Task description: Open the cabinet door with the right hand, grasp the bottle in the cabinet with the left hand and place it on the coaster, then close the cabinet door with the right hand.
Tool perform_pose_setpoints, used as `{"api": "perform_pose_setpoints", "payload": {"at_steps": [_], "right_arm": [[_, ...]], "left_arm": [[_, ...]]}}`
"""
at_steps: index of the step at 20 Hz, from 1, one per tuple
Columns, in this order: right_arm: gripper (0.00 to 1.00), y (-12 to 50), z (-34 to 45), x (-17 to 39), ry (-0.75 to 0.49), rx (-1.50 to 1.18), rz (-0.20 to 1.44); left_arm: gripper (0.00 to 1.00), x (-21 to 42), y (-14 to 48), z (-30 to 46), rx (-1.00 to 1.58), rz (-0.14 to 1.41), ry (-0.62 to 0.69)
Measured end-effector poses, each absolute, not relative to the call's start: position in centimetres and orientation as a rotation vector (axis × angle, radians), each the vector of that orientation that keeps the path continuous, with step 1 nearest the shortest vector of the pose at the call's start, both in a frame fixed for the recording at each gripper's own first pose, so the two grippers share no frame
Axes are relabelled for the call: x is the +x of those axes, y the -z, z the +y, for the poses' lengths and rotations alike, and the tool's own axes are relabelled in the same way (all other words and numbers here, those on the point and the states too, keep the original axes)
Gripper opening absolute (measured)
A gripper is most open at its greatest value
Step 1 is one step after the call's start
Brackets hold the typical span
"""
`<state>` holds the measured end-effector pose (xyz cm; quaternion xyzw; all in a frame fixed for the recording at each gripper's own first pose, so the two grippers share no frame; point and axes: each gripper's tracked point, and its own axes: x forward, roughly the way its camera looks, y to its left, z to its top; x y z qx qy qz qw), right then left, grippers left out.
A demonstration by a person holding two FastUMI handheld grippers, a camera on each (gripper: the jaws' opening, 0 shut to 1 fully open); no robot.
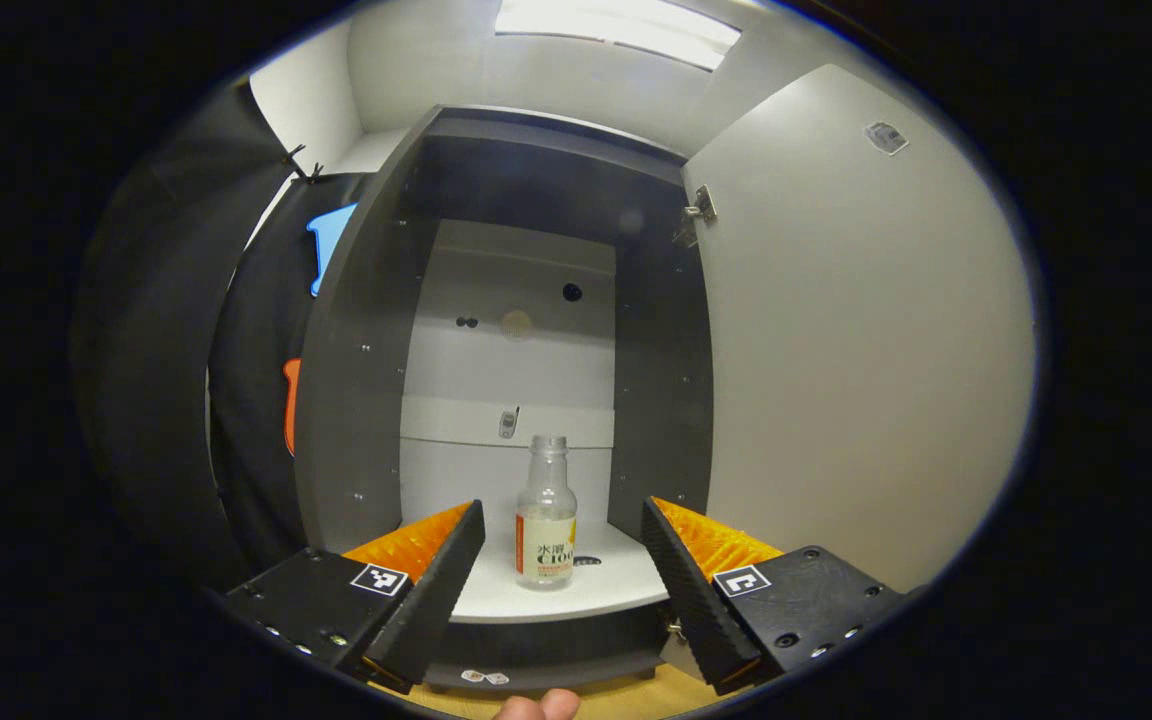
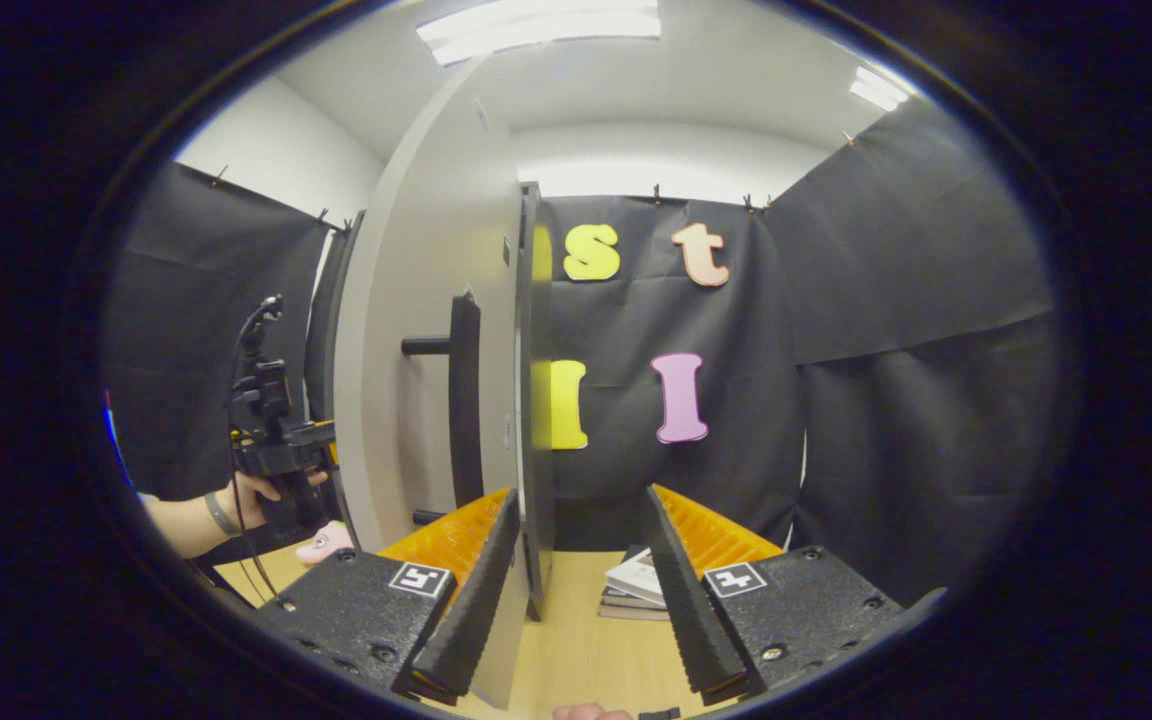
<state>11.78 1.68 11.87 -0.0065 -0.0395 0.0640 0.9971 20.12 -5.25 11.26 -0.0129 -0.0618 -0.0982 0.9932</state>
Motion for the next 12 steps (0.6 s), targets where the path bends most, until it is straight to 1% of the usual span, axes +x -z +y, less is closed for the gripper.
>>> {"api": "perform_pose_setpoints", "payload": {"at_steps": [4,9,12], "right_arm": [[0.78,-11.9,1.6,12.4,-0.129,0.004,-0.076],[0.78,-12.0,1.3,13.1,-0.097,-0.028,-0.078],[0.78,-11.7,1.0,13.4,-0.079,-0.029,-0.073]], "left_arm": [[0.95,24.4,-11.6,-6.1,0.001,-0.120,0.196],[0.95,29.9,-10.3,-6.1,-0.012,-0.083,0.192],[0.95,32.8,-10.2,-5.7,-0.011,-0.083,0.161]]}}
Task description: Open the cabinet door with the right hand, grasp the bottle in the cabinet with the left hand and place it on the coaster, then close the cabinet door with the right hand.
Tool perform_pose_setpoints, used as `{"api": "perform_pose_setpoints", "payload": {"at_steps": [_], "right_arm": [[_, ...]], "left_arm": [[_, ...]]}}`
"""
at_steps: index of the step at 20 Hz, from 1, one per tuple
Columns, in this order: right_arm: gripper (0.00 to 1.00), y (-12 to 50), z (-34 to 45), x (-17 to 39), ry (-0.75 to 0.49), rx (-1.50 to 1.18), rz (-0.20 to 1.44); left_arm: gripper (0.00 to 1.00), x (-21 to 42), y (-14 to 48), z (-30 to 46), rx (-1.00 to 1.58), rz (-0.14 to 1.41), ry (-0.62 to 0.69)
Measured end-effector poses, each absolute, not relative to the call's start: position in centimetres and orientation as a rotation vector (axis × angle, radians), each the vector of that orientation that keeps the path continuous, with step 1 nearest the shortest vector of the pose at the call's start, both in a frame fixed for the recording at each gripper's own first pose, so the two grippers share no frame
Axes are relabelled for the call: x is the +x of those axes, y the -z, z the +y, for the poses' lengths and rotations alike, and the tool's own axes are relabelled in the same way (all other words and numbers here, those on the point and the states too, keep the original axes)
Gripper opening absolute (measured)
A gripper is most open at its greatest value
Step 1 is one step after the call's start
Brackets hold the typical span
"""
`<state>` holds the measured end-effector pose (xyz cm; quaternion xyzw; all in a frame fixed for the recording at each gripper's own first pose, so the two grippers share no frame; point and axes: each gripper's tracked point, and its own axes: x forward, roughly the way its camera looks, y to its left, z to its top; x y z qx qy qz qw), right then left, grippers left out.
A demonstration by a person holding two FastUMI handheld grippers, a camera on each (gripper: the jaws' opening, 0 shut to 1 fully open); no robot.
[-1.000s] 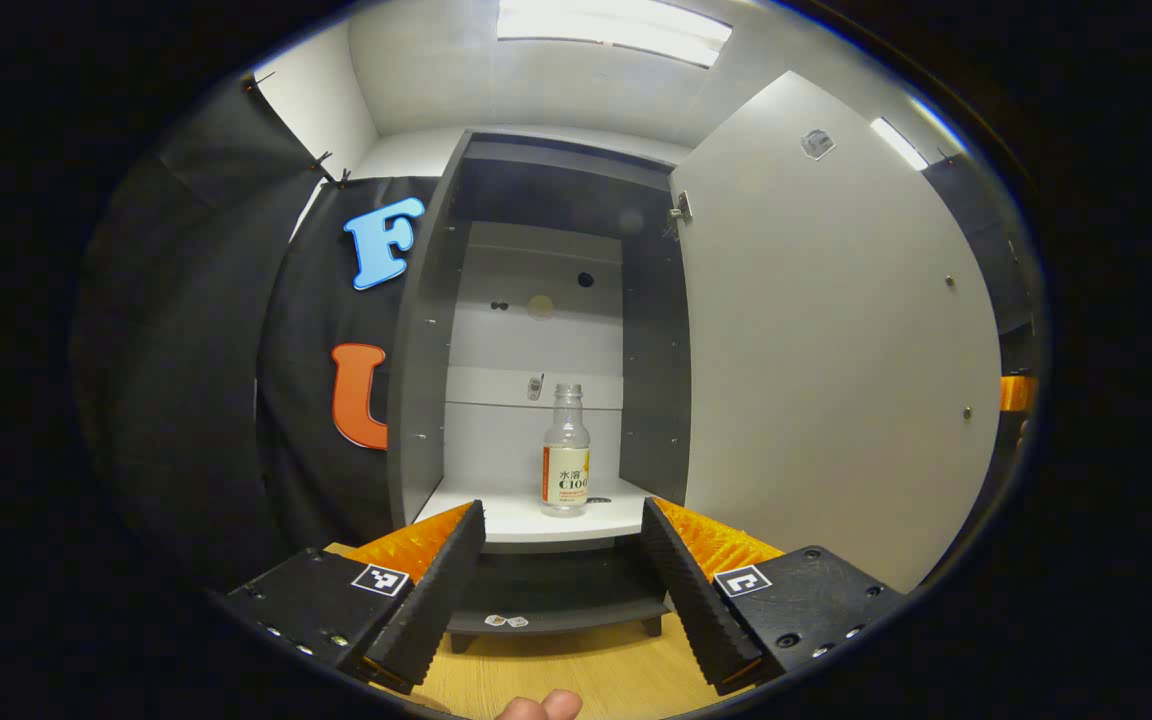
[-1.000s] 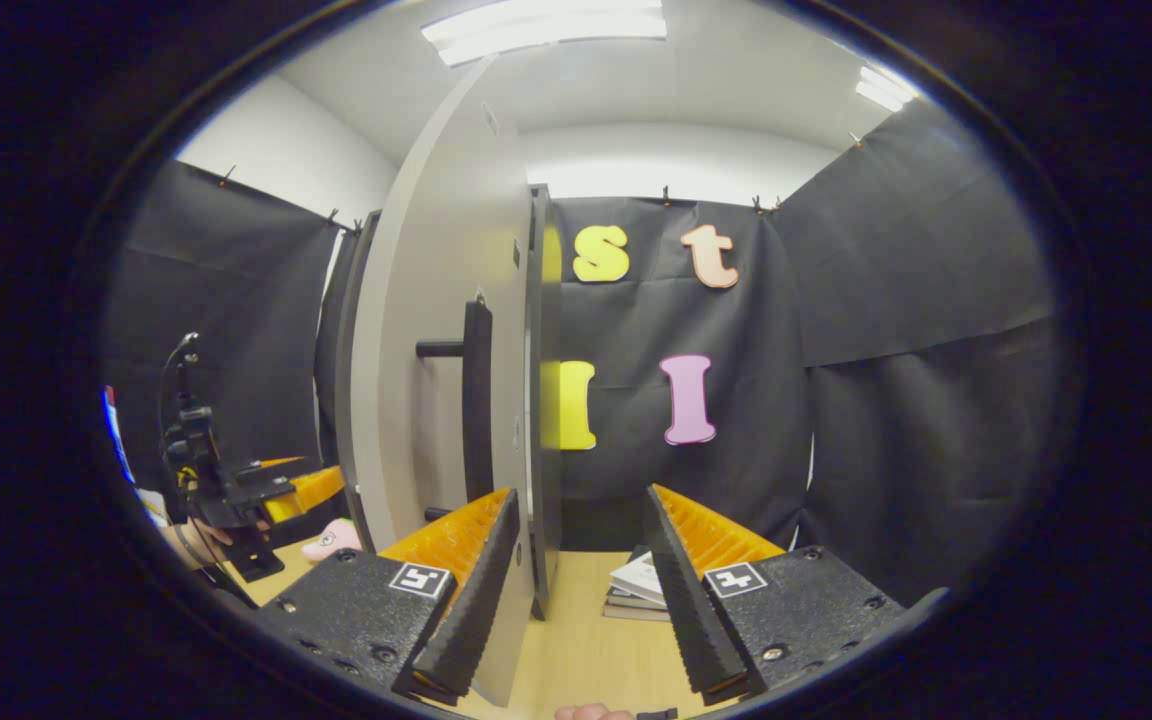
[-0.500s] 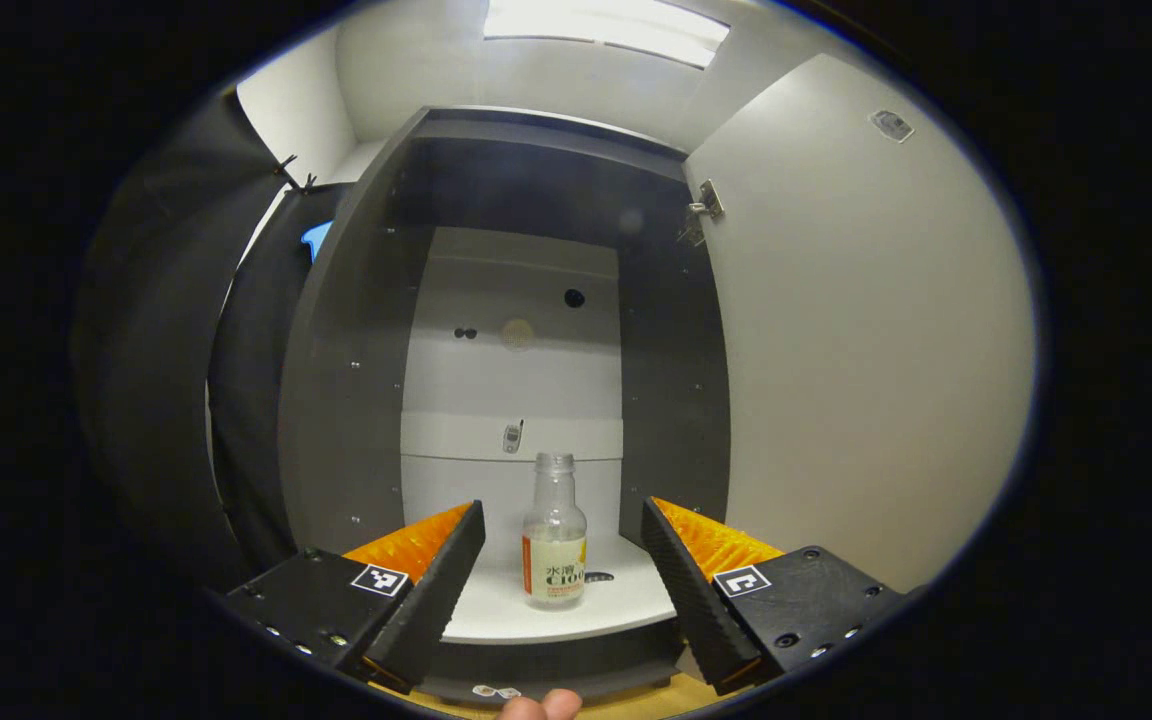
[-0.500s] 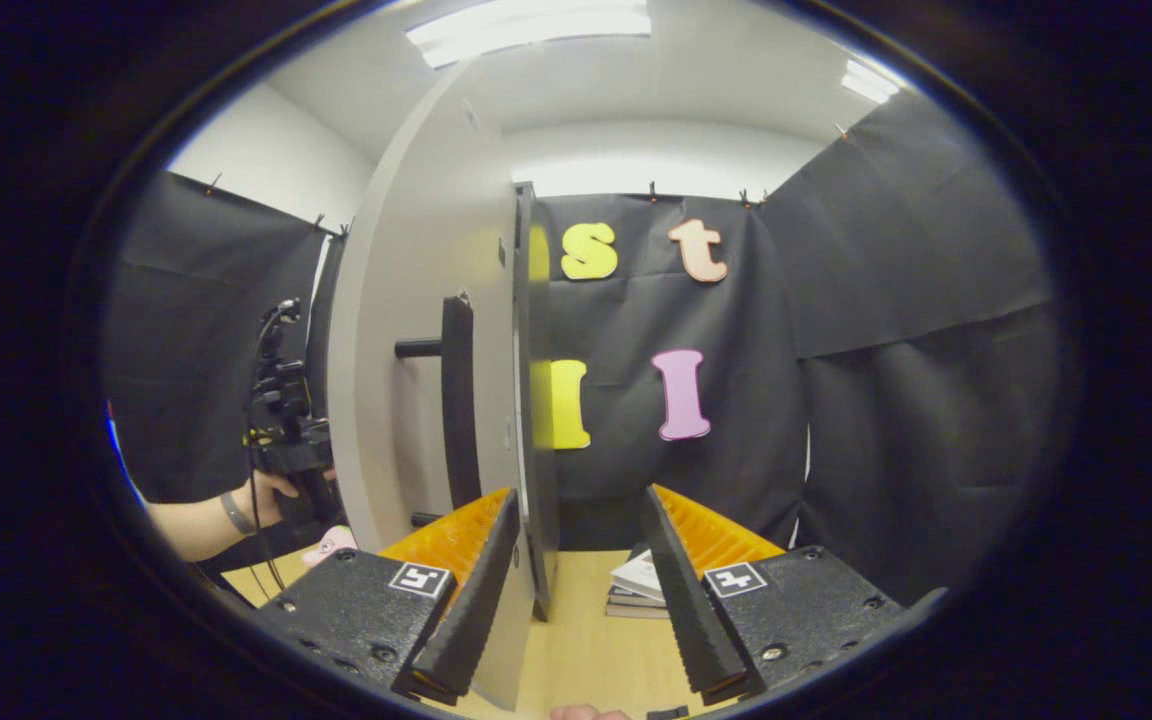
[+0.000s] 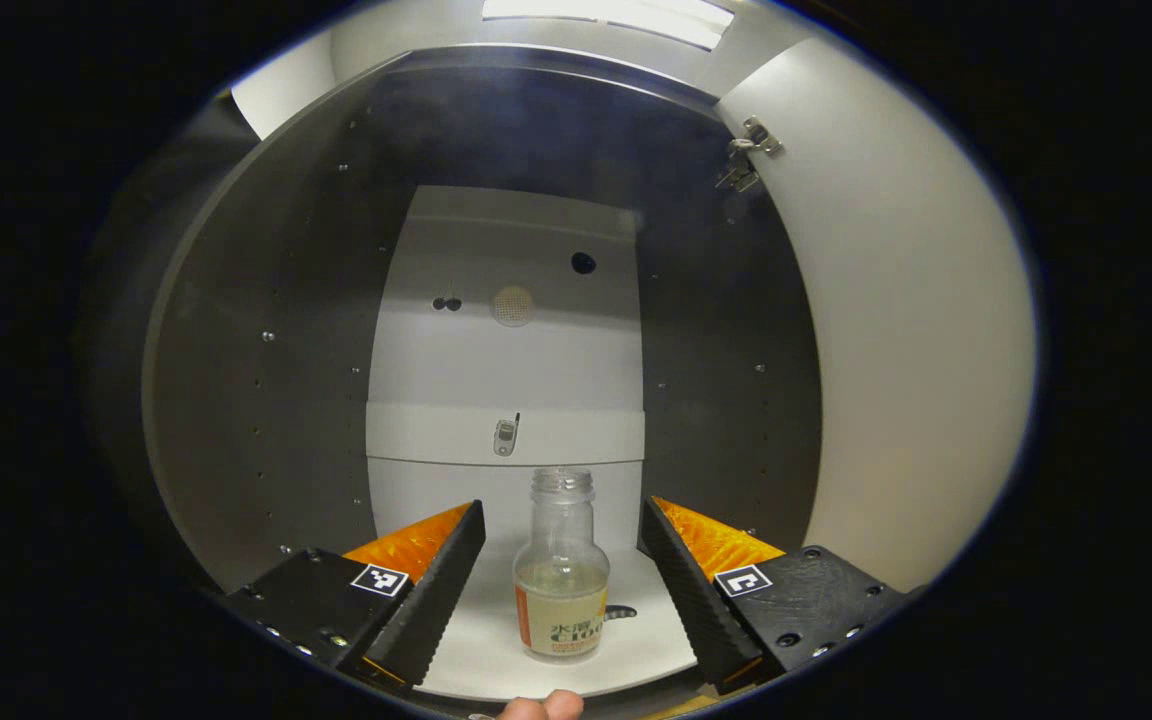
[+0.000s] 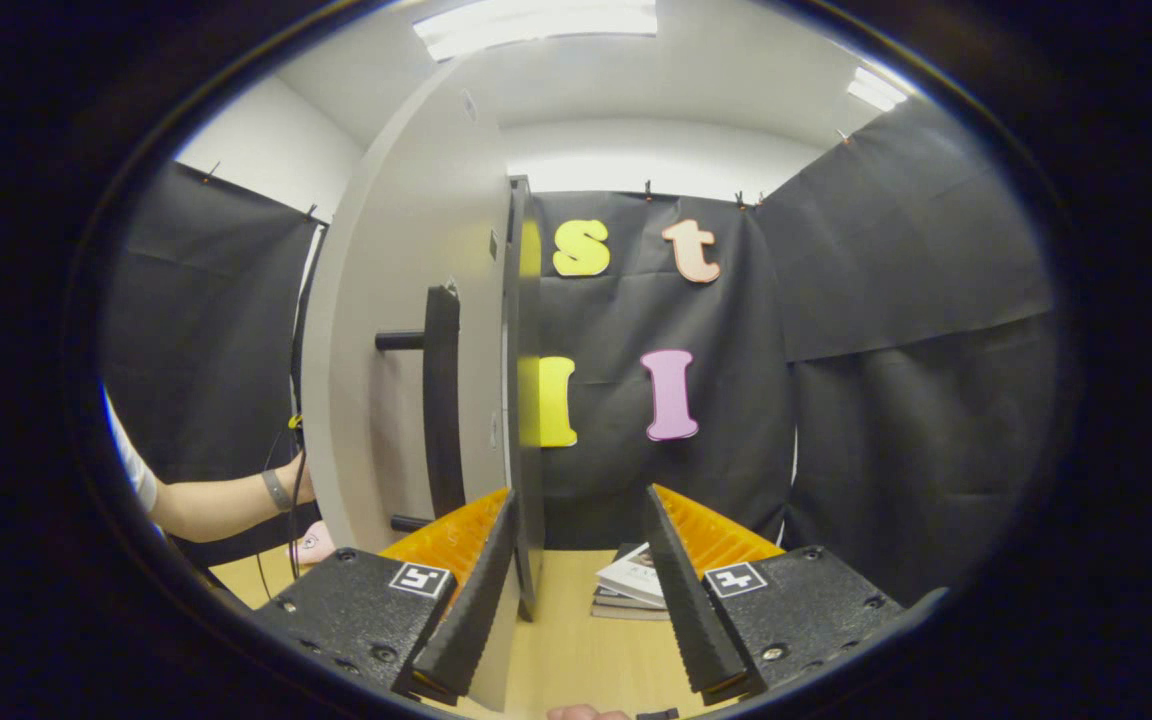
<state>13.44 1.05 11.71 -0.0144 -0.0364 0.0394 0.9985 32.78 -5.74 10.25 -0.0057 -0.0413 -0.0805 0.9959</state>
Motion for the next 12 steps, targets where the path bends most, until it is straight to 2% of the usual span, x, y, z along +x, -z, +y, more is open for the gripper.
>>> {"api": "perform_pose_setpoints", "payload": {"at_steps": [10,12], "right_arm": [[0.78,-11.3,0.7,14.3,-0.063,-0.007,-0.061],[0.78,-11.2,0.6,14.3,-0.067,0.004,-0.061]], "left_arm": [[0.95,36.3,-9.4,-5.7,-0.017,-0.060,0.151],[0.92,36.2,-9.8,-5.9,-0.031,-0.071,0.161]]}}
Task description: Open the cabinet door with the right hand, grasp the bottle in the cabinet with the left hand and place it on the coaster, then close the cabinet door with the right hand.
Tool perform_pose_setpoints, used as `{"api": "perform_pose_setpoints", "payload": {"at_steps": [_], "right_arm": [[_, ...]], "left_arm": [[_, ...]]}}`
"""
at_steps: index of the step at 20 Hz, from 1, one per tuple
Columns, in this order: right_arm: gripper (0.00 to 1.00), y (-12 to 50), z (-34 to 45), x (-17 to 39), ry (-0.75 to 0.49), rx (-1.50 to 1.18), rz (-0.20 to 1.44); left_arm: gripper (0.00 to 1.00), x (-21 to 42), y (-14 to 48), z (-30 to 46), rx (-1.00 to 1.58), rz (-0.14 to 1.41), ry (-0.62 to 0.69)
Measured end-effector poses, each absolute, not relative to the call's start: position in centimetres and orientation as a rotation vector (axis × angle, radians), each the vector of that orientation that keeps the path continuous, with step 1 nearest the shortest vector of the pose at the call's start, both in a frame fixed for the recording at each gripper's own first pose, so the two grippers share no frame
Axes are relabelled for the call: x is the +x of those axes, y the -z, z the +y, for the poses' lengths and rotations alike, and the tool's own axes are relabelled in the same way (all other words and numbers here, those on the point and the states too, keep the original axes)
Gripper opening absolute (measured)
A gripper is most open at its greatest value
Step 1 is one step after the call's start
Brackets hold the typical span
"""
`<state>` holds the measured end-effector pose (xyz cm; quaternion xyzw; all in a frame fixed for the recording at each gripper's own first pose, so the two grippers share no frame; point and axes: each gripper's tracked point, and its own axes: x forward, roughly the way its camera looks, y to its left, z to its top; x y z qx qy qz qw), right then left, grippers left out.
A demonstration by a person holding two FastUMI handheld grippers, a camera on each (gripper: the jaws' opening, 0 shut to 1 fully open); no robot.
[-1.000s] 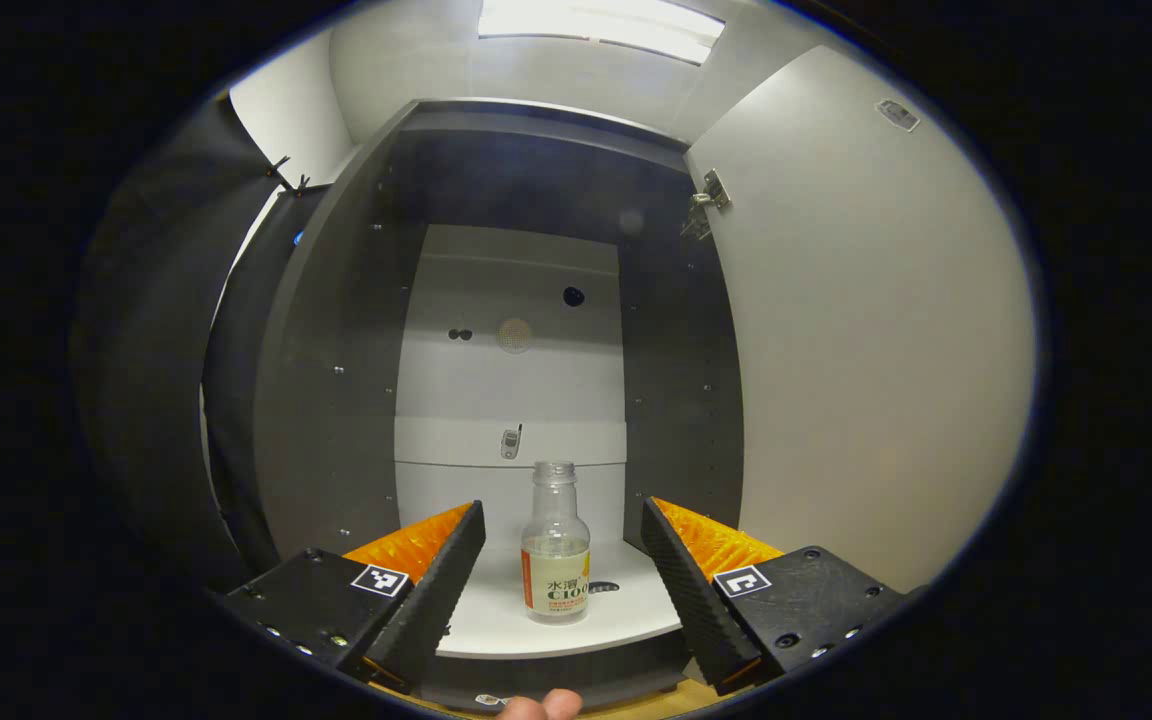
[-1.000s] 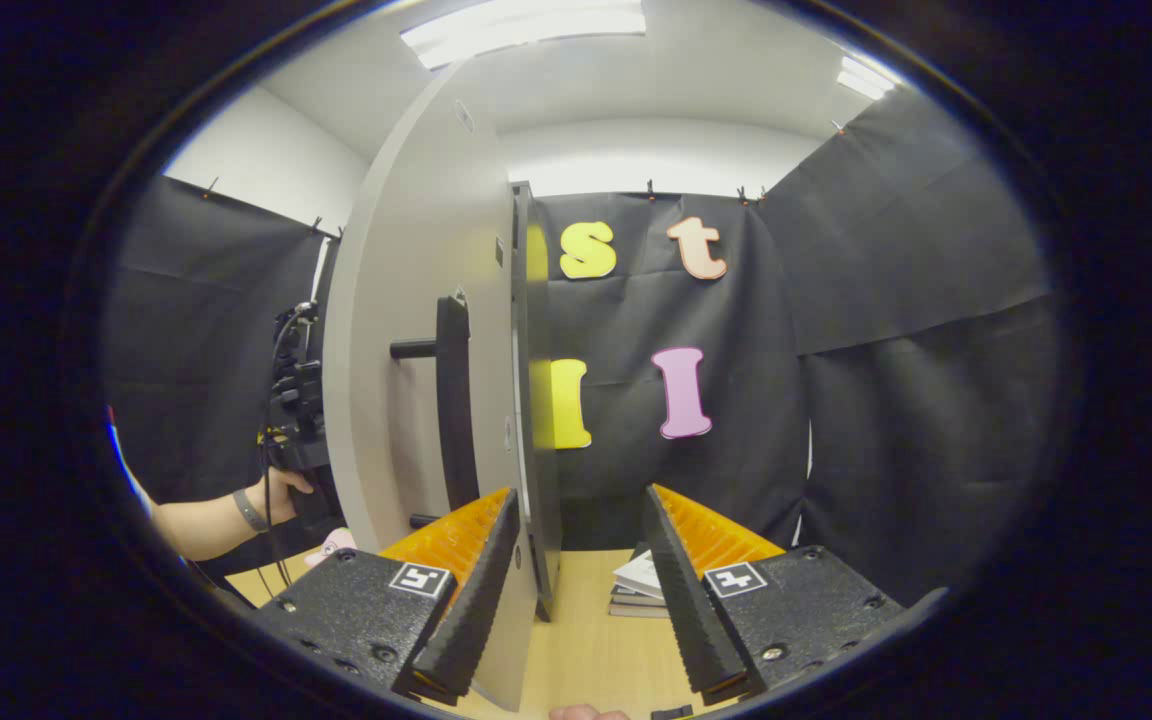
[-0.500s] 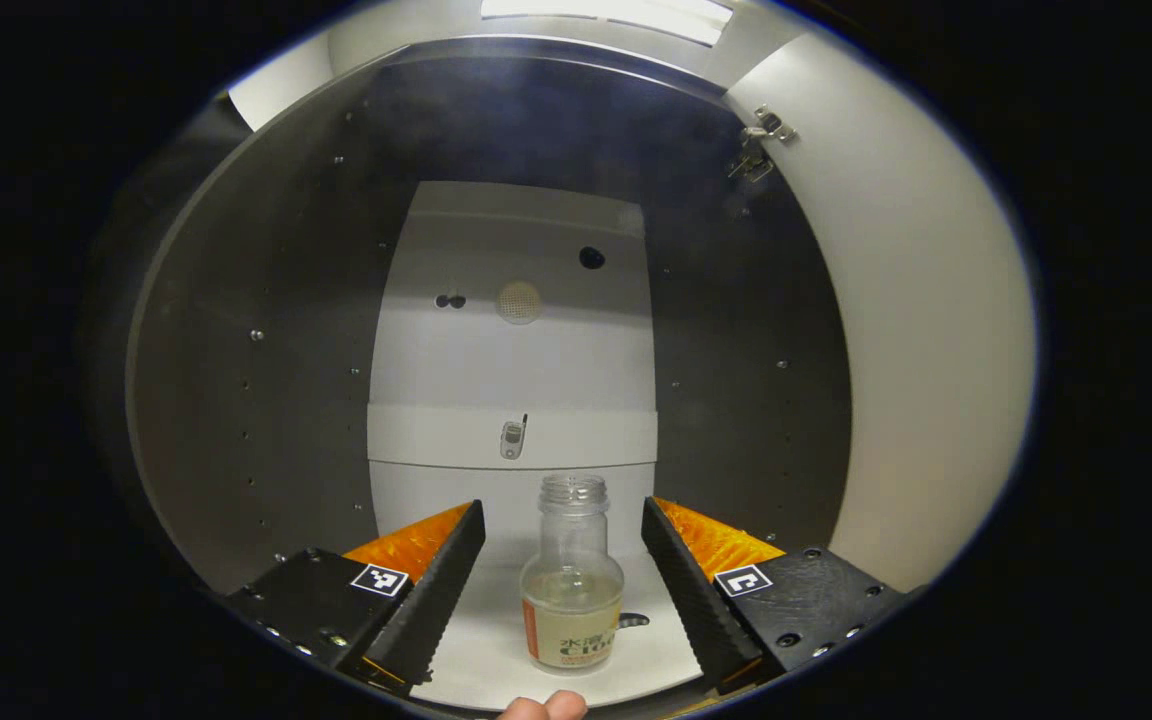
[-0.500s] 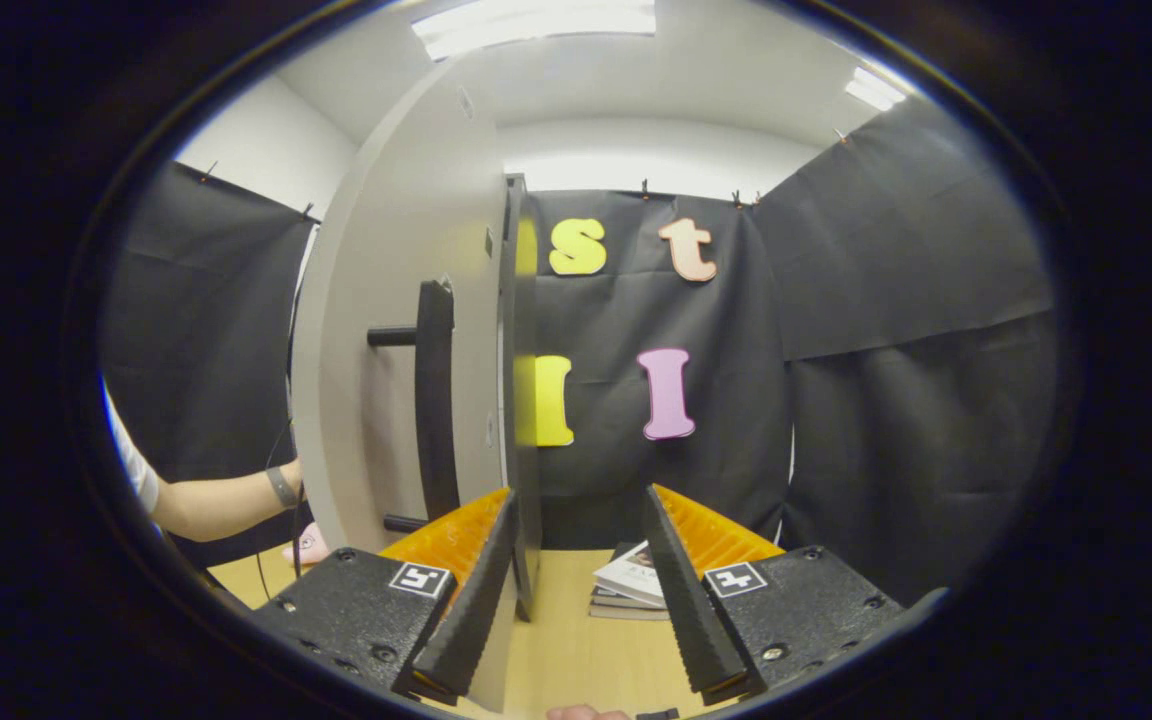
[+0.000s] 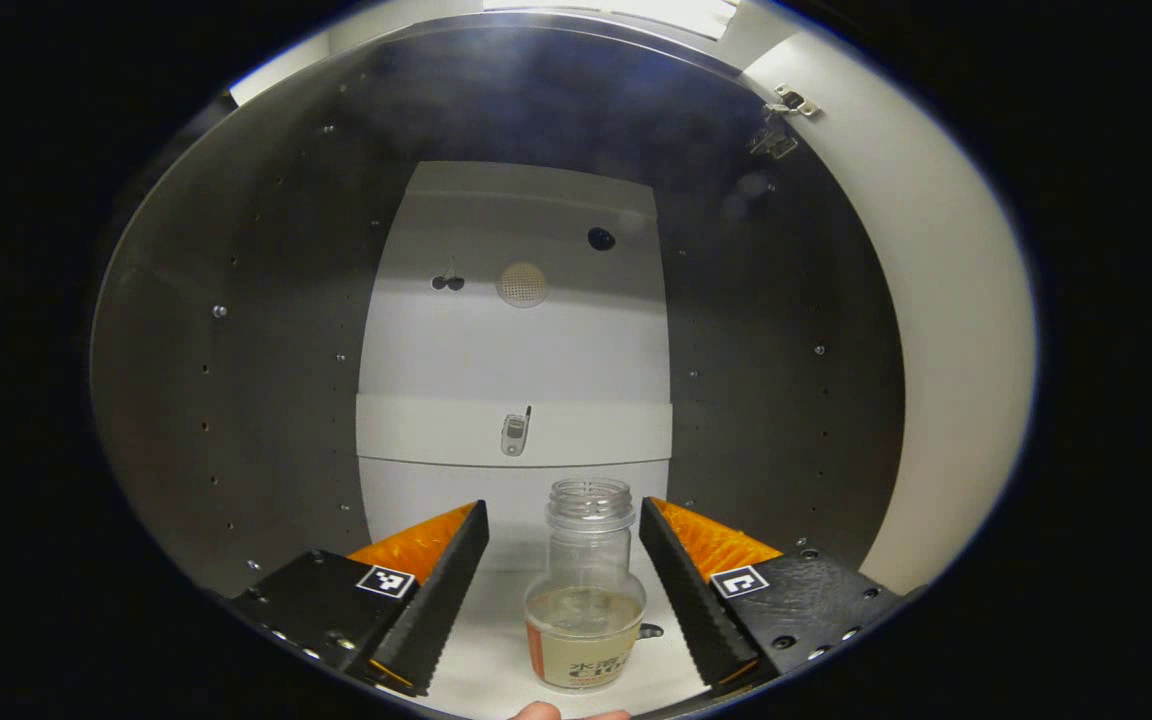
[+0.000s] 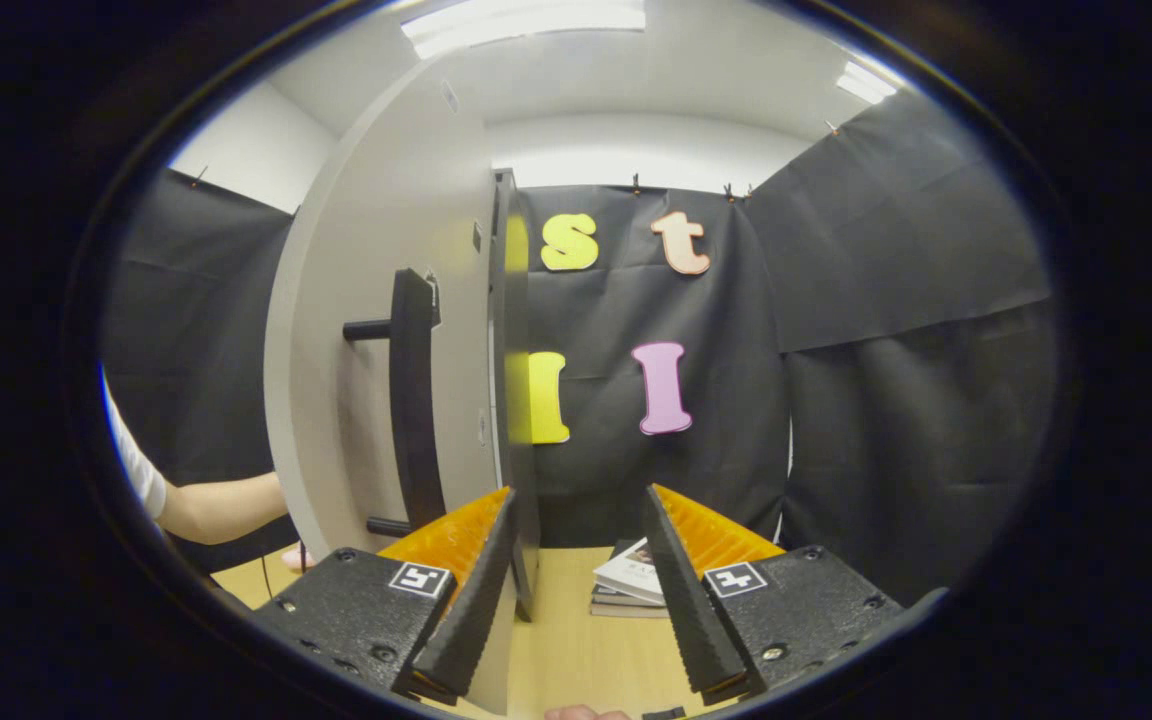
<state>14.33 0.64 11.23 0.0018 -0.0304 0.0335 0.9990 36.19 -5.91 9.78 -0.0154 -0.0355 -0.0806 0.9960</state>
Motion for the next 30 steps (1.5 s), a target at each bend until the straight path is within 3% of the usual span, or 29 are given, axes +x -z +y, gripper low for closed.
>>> {"api": "perform_pose_setpoints", "payload": {"at_steps": [1,4,7,8,9,10,12,13,14,30], "right_arm": [[0.78,-11.2,0.6,14.4,-0.069,0.008,-0.061],[0.78,-11.1,0.6,14.4,-0.075,0.020,-0.062],[0.78,-11.2,0.5,14.4,-0.076,0.017,-0.065],[0.78,-11.1,0.5,14.3,-0.076,0.013,-0.067],[0.78,-11.2,0.5,14.3,-0.077,0.011,-0.068],[0.78,-11.1,0.5,14.4,-0.078,0.010,-0.069],[0.78,-11.1,0.5,14.4,-0.081,0.015,-0.068],[0.78,-11.1,0.5,14.4,-0.083,0.017,-0.066],[0.78,-11.0,0.5,14.5,-0.083,0.020,-0.065],[0.78,-11.0,0.5,14.5,-0.078,0.007,-0.057]], "left_arm": [[0.85,36.2,-9.9,-5.8,-0.025,-0.074,0.155],[0.80,36.5,-9.6,-5.7,0.008,-0.069,0.149],[0.64,36.4,-8.8,-6.2,0.030,-0.039,0.160],[0.70,36.7,-8.5,-6.3,0.037,-0.030,0.155],[0.55,36.8,-8.4,-6.2,0.039,-0.031,0.149],[0.46,36.9,-8.6,-6.5,0.034,-0.030,0.161],[0.46,36.6,-8.6,-6.9,0.026,-0.027,0.180],[0.53,36.5,-8.5,-6.8,0.031,-0.026,0.178],[0.42,36.2,-8.8,-6.9,0.039,-0.032,0.178],[0.42,27.5,-11.4,-3.7,0.092,-0.088,0.158]]}}
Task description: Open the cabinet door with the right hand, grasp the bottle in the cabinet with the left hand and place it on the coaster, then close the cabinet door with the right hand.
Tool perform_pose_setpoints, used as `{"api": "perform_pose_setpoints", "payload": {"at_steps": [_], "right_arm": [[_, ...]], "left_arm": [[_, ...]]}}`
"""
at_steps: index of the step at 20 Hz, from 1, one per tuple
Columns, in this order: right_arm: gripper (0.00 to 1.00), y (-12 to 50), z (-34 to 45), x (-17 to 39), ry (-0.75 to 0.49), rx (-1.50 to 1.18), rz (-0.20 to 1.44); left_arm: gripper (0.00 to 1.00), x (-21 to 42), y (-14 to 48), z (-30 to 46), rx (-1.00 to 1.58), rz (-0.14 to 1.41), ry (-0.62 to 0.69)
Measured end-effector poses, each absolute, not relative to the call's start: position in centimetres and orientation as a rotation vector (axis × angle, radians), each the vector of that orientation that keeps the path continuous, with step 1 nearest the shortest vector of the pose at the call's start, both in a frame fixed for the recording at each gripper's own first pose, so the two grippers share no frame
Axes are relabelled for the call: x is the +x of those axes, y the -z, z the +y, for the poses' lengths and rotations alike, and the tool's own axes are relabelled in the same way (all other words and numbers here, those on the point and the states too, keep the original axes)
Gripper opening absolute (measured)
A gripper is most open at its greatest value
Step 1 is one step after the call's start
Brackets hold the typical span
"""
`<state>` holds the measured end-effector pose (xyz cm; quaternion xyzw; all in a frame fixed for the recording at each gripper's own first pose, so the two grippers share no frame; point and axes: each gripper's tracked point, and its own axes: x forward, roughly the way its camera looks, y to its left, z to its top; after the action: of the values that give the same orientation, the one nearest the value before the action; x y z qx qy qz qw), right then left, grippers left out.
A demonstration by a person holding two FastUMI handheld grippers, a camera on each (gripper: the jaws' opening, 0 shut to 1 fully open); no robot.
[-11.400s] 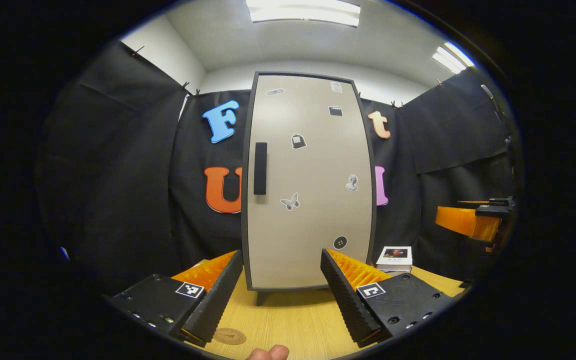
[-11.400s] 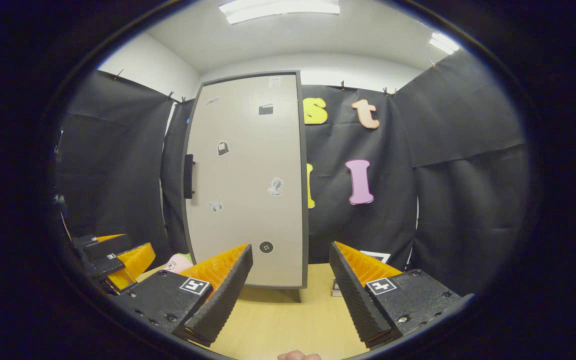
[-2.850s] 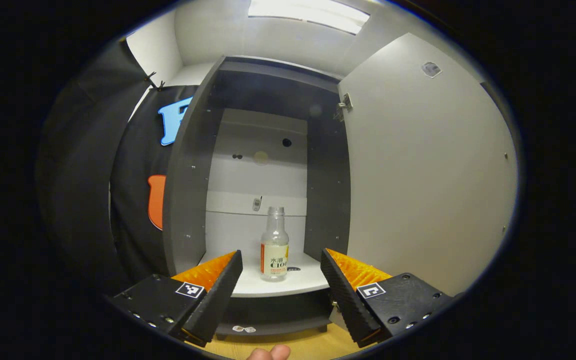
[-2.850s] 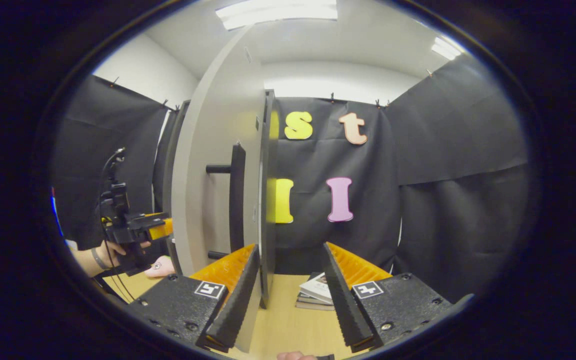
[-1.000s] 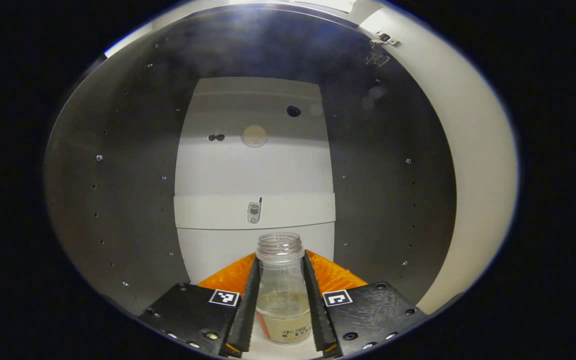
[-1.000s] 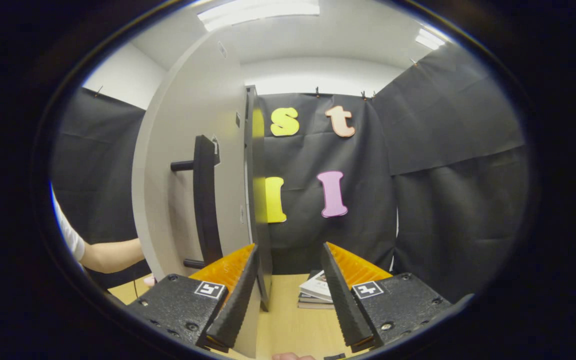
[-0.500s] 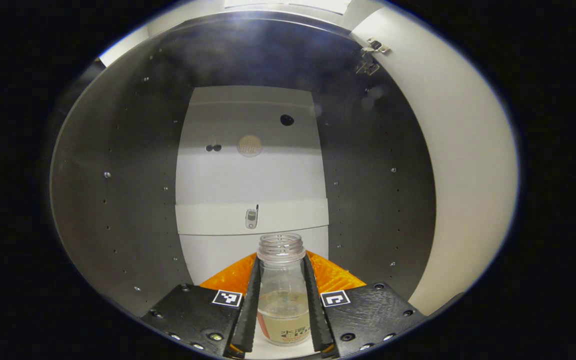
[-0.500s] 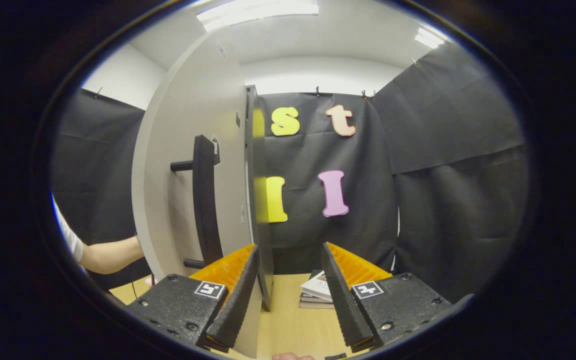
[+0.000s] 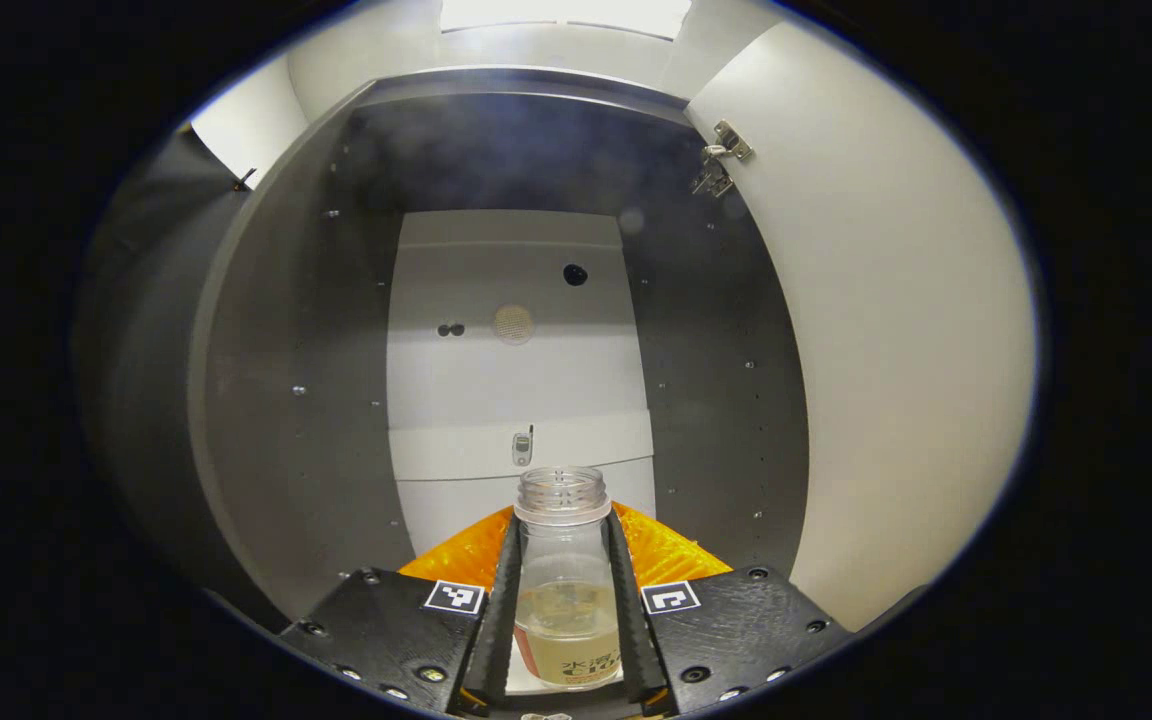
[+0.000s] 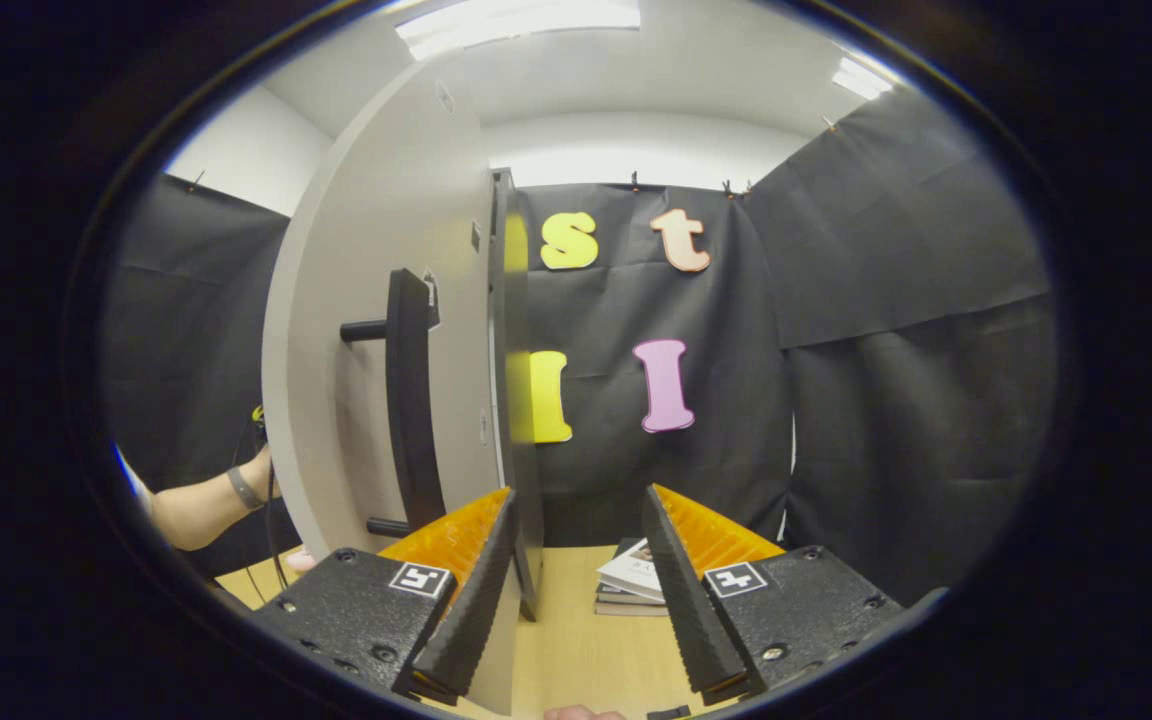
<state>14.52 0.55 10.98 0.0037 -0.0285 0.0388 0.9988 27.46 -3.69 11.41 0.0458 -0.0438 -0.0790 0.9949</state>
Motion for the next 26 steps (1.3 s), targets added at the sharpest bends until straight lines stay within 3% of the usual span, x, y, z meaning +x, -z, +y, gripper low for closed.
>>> {"api": "perform_pose_setpoints", "payload": {"at_steps": [8,17,26], "right_arm": [[0.78,-11.0,0.5,14.5,-0.069,-0.002,-0.061],[0.78,-11.3,0.5,14.4,-0.043,-0.033,-0.066],[0.78,-11.2,0.4,14.3,-0.021,-0.014,-0.062]], "left_arm": [[0.42,20.6,-9.6,1.5,0.062,-0.075,0.063],[0.43,10.6,-2.2,11.6,0.172,-0.084,-0.255],[0.42,4.1,13.1,14.9,0.220,0.034,-0.474]]}}
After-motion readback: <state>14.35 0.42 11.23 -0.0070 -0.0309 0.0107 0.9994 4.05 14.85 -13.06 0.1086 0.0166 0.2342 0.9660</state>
